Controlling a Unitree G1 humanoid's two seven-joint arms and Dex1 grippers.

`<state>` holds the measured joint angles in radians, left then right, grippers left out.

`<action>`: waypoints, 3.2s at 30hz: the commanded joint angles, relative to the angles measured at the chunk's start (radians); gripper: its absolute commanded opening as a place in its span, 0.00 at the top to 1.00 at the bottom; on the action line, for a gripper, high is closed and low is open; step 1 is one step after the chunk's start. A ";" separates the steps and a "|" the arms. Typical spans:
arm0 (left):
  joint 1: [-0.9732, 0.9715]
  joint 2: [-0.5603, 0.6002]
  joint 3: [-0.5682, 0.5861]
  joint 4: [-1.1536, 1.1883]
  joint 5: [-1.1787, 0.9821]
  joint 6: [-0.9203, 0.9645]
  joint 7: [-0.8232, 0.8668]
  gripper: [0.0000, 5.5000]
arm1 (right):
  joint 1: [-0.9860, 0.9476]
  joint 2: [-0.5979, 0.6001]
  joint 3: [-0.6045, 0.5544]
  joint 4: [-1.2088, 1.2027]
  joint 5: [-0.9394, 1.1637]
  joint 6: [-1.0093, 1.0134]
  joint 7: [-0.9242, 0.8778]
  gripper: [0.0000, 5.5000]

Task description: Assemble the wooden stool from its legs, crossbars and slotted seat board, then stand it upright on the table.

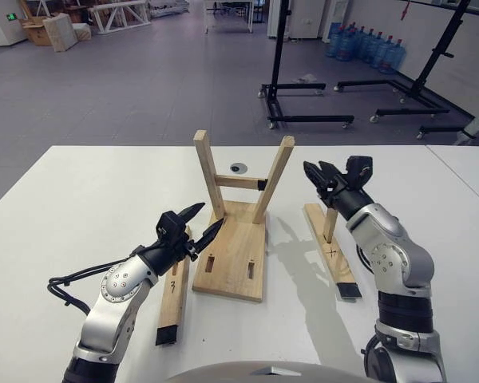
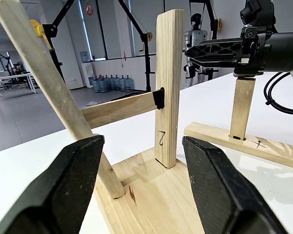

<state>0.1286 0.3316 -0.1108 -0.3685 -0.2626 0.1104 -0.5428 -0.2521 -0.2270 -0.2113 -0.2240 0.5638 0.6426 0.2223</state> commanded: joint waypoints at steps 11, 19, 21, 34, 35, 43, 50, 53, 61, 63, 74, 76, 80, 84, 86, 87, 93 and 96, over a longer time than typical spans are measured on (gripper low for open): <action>0.065 0.008 0.028 -0.060 0.000 0.006 0.026 0.47 | 0.289 0.023 -0.233 -0.359 -0.019 -0.046 -0.282 0.58; 0.122 0.001 0.015 -0.094 0.005 0.015 0.041 0.47 | 0.755 -0.036 -0.120 -0.445 -0.115 -0.055 -0.086 0.38; 0.128 0.005 0.013 -0.100 0.004 0.019 0.040 0.47 | 0.765 -0.074 -0.096 -0.476 -0.109 -0.017 -0.054 0.37; 0.064 0.015 0.005 -0.061 -0.003 0.031 0.015 0.47 | 0.570 -0.074 0.122 -0.256 -0.270 0.166 -0.132 0.37; 0.059 0.016 0.008 -0.060 -0.004 0.031 0.013 0.47 | 0.568 -0.073 0.128 -0.262 -0.271 0.189 -0.135 0.37; 0.060 0.005 0.012 -0.061 0.003 0.031 0.022 0.47 | 0.546 -0.099 0.115 -0.325 -0.267 0.393 -0.130 0.55; 0.038 0.002 0.007 -0.056 0.003 0.030 0.027 0.47 | 0.511 -0.086 0.068 -0.313 -0.271 0.430 -0.130 0.62; 0.034 0.003 0.008 -0.050 0.005 0.025 0.027 0.47 | 0.489 -0.071 0.041 -0.309 -0.261 0.387 -0.121 0.62; -0.016 0.031 0.157 -0.090 -0.415 0.182 -0.107 0.47 | 0.286 -0.101 -0.252 -0.075 0.073 -0.147 0.371 0.63; -0.025 0.091 0.221 -0.114 -0.637 0.293 -0.200 0.47 | 0.237 -0.152 -0.245 -0.091 0.197 -0.112 0.499 0.63; -0.132 0.180 0.223 -0.131 -1.008 0.557 -0.306 0.47 | 0.154 -0.204 0.057 -0.173 0.452 0.048 0.769 0.63; -0.170 0.176 0.213 -0.113 -1.004 0.569 -0.297 0.47 | 0.155 -0.188 0.119 -0.169 0.417 0.026 0.785 0.63; -0.211 0.167 0.217 -0.080 -0.993 0.576 -0.271 0.39 | 0.148 -0.165 0.202 -0.165 0.370 -0.005 0.804 0.63; -0.192 0.186 0.227 -0.132 -1.068 0.615 -0.301 0.30 | 0.116 -0.139 0.227 -0.130 0.360 -0.024 0.804 0.63; -0.195 0.182 0.224 -0.130 -1.074 0.623 -0.283 0.30 | 0.110 -0.143 0.244 -0.129 0.351 -0.030 0.817 0.63; -0.200 0.175 0.226 -0.124 -1.077 0.625 -0.271 0.30 | 0.109 -0.145 0.250 -0.128 0.347 -0.031 0.823 0.63; -0.239 0.155 0.248 -0.062 -1.038 0.606 -0.218 0.30 | 0.113 -0.182 0.282 -0.111 0.332 -0.026 0.868 0.63; -0.249 0.155 0.269 -0.044 -1.046 0.607 -0.215 0.30 | 0.121 -0.203 0.289 -0.101 0.319 -0.029 0.882 0.63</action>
<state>-0.1006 0.4852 0.1392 -0.4204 -1.3124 0.7184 -0.7688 -0.1290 -0.4113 0.0745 -0.3283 0.9011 0.6139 1.0926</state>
